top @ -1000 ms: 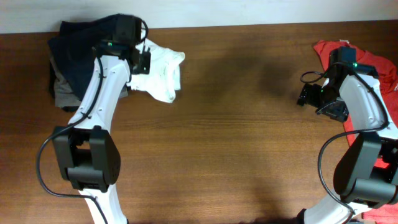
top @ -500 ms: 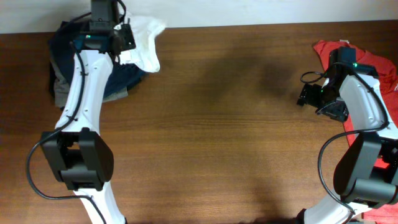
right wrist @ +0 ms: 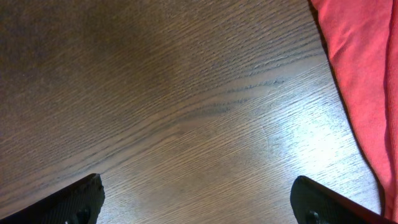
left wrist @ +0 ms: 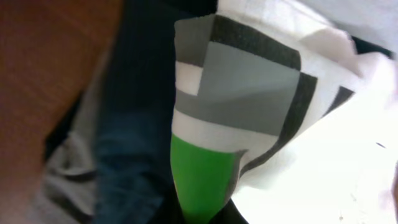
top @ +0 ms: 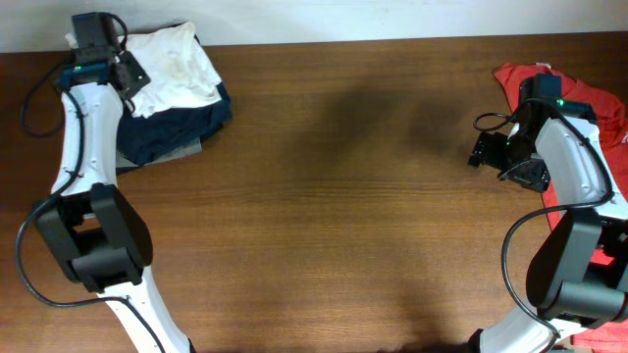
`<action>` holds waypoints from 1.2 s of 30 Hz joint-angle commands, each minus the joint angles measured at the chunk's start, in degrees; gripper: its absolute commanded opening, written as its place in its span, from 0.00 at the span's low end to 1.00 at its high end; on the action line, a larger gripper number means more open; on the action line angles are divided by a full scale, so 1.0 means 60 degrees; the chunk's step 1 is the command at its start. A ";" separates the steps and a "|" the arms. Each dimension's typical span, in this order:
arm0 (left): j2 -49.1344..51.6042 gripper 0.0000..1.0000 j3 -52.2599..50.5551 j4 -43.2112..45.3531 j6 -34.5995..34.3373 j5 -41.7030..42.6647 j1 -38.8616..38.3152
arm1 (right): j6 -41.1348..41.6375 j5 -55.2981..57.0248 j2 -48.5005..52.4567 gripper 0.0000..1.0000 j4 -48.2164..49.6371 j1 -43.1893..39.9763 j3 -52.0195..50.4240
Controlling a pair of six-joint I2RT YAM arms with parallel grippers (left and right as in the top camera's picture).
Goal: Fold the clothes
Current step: 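Carry the shirt with the left gripper onto the navy garment stack, then release the shirt on the stack and lift the left gripper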
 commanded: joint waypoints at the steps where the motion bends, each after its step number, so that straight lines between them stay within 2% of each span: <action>1: -0.0015 0.28 0.0240 -0.0120 -0.0084 -0.0459 0.0335 | 0.0080 0.0157 -0.0011 0.99 0.0000 -0.0036 0.0142; 3: -0.0015 0.56 0.0240 -0.0277 -0.0084 -0.0455 0.0321 | 0.0080 0.0157 -0.0011 0.99 0.0000 -0.0036 0.0142; 6: -0.0255 0.62 0.0448 -0.0259 -0.0087 -0.0335 0.0306 | 0.0080 0.0157 -0.0011 0.99 0.0000 -0.0036 0.0142; 8: -0.0481 0.62 0.0550 0.0051 -0.0087 0.0022 0.0288 | 0.0080 0.0157 -0.0011 0.99 0.0000 -0.0033 0.0142; 9: -0.0506 0.58 0.0550 0.0321 -0.0087 0.0328 0.0280 | 0.0080 0.0157 -0.0011 0.99 0.0000 -0.0036 0.0142; 11: -0.0437 0.37 0.0546 0.0882 -0.0087 0.1038 0.0240 | 0.0080 0.0157 -0.0011 0.99 0.0000 -0.0033 0.0142; 14: 0.0102 0.22 0.0546 0.1705 0.0113 0.1071 0.0226 | 0.0080 0.0157 -0.0011 0.99 0.0000 -0.0036 0.0142; 16: 0.0463 0.20 0.0546 0.2044 0.0648 0.1169 0.0248 | 0.0080 0.0157 -0.0011 0.99 0.0000 -0.0036 0.0142; 17: 0.0918 0.18 0.0546 0.2146 0.1534 0.1388 0.0244 | 0.0080 0.0157 -0.0011 0.99 0.0000 -0.0036 0.0142; 19: 0.1530 0.18 0.0546 0.1960 0.2044 0.1494 0.0248 | 0.0080 0.0157 -0.0011 0.99 0.0000 -0.0036 0.0142; 21: 0.2051 0.18 0.0546 0.1599 0.2058 0.1494 0.0251 | 0.0080 0.0157 -0.0011 0.99 0.0000 -0.0036 0.0142; 22: 0.2120 0.29 0.0546 0.1552 0.2084 0.1479 0.0240 | 0.0080 0.0157 -0.0011 0.99 0.0000 -0.0036 0.0142; 25: 0.1730 0.31 0.1060 0.1592 0.2106 0.1577 0.0171 | 0.0080 0.0157 -0.0011 0.99 0.0000 -0.0036 0.0142; 26: 0.1428 0.41 0.1410 0.1585 0.2109 0.1800 0.0073 | 0.0080 0.0157 -0.0011 0.99 0.0000 -0.0033 0.0142; 29: 0.0674 0.42 0.2142 0.2033 0.2106 0.1960 -0.0583 | 0.0080 0.0157 -0.0011 0.99 0.0000 -0.0036 0.0142; 31: 0.0681 0.50 0.2164 0.2532 0.2113 0.1843 -0.1195 | 0.0080 0.0157 -0.0011 0.99 0.0000 -0.0036 0.0142; 34: 0.1435 0.50 0.2164 0.3089 0.2109 0.1523 -0.1548 | 0.0080 0.0157 -0.0011 0.99 0.0000 -0.0036 0.0142; 36: 0.2106 0.50 0.2164 0.2929 0.2109 0.1519 -0.1552 | 0.0080 0.0157 -0.0011 0.99 0.0000 -0.0033 0.0142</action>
